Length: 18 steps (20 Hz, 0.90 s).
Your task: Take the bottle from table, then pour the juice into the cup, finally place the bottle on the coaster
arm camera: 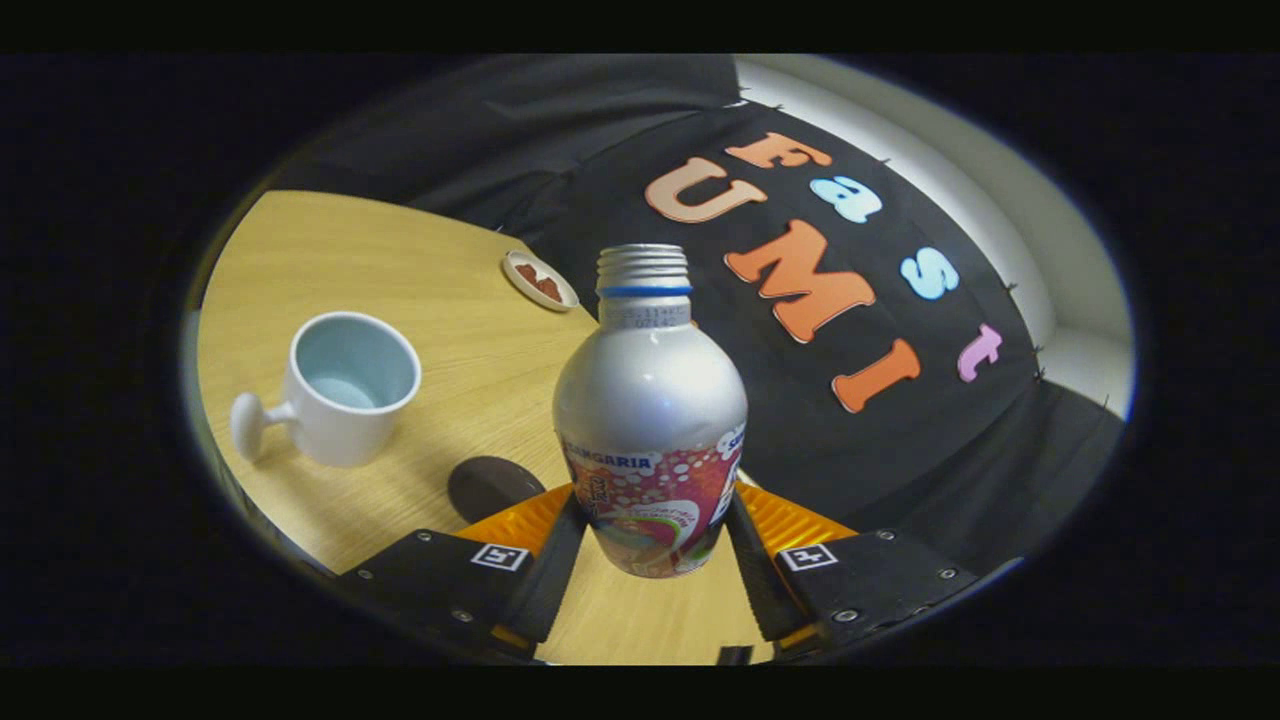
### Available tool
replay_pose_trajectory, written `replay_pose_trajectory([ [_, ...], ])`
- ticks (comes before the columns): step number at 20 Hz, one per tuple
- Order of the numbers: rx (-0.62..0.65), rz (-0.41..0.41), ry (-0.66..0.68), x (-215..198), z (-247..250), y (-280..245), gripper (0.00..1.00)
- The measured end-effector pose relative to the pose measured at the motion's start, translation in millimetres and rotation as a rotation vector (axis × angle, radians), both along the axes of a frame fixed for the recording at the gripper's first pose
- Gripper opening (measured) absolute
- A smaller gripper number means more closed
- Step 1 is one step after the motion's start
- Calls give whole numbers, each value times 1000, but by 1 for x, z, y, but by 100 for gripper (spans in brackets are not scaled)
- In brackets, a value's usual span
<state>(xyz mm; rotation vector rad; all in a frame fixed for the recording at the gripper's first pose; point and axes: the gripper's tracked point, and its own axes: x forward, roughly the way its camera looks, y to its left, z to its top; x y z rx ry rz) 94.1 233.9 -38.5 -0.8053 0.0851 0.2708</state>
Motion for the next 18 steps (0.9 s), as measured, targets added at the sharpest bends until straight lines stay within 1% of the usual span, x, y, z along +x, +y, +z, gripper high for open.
replay_pose_trajectory([
  [2,126,10,33,3,-3,6,77],
  [9,497,16,92,13,-8,12,76],
  [14,619,-16,169,30,-31,17,76],
  [15,644,-11,182,34,-34,21,76],
  [16,661,-2,190,36,-36,26,76],
  [18,651,0,197,43,-43,31,76],
])
